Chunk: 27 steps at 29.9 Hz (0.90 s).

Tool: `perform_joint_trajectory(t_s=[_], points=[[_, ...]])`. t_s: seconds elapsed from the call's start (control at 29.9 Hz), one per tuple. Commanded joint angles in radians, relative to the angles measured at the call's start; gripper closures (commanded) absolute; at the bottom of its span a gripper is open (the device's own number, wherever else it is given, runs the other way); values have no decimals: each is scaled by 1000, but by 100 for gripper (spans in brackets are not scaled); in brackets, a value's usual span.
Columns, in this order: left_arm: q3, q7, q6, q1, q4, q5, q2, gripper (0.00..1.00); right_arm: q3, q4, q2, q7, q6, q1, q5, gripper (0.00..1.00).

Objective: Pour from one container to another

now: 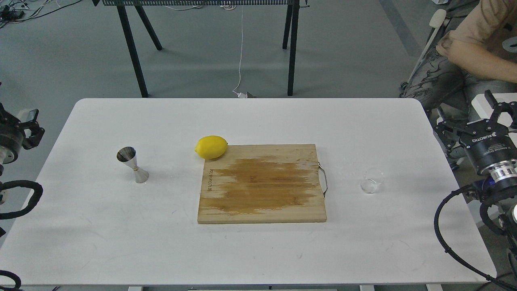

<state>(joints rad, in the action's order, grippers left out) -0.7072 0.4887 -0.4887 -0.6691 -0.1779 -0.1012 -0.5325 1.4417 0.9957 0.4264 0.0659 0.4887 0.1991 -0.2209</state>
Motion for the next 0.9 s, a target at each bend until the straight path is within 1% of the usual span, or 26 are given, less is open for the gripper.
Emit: perform_joint_trajectory(t_s=[0.0,0.17,0.33,0.47,0.54,0.6,0.64,0.7,0.8,0.87], points=[[-1,0,0,-6,0,2,3,0,-1,0,0,0,0,0,0,1],[0,0,0,-3,0,1,-7,0,0,0,0,0,0,0,-2,1],[0,0,0,12,-11,3,6,0,2,0,0,0,0,2,-2,1],[0,0,0,6,-3,-6,-12,0,2,3,2,0,0,2,-2,1],[0,0,0,-1,0,-12,-44,0,2,7,6,0,0,2,-2,1],[15,0,0,-10,-2,-32,-122,0,2,8,9,0,0,2,-2,1],[44,0,0,-30,-2,-61,-159,0,2,9,11,0,0,2,-2,1],[107,0,0,-110,-2,-130,-191,0,3,12,12,0,0,2,-2,1],[195,0,0,-211,-5,-213,-198,0,3,17,12,0,0,2,-2,1],[227,0,0,-248,-9,-242,-208,0,3,17,12,0,0,2,-3,1]])
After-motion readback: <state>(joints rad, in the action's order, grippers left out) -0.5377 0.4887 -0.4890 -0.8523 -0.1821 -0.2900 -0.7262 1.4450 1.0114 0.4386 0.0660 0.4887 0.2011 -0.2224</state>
